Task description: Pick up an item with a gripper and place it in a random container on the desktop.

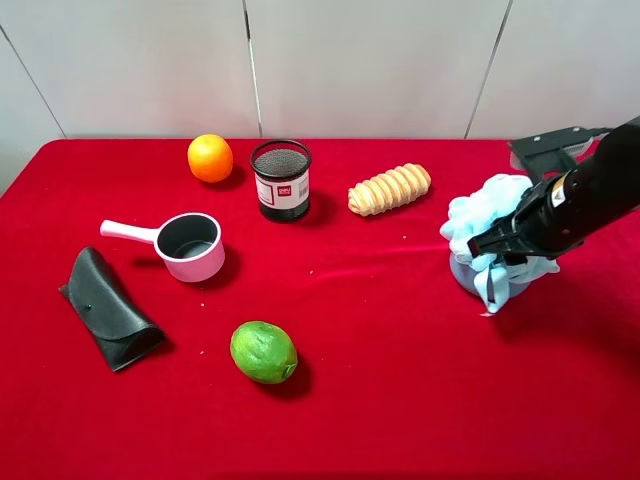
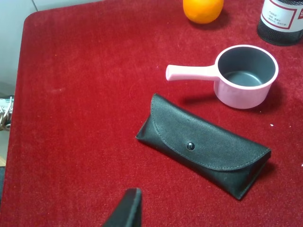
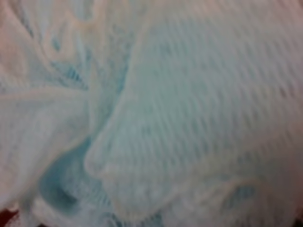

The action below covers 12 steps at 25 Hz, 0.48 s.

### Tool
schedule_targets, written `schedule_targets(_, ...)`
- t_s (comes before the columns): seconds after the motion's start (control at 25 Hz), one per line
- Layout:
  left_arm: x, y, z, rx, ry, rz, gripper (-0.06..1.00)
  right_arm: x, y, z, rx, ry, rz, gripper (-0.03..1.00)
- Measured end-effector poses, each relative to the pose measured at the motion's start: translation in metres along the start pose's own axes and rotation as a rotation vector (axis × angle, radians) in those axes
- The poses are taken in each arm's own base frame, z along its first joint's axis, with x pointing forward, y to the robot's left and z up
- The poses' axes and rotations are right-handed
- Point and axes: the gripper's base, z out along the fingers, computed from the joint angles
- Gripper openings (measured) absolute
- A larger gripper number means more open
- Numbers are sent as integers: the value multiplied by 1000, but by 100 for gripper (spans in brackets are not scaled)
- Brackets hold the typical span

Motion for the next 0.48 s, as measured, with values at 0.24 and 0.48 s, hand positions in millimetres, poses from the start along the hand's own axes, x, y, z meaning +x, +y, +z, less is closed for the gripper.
schedule_targets(0.24,0,0,0,0,0,0,99,1,-3,-17,15,-14,4,42)
schedule_targets(0.48,0,0,0,0,0,0,99,2,-4,-24,23,-9,8,53)
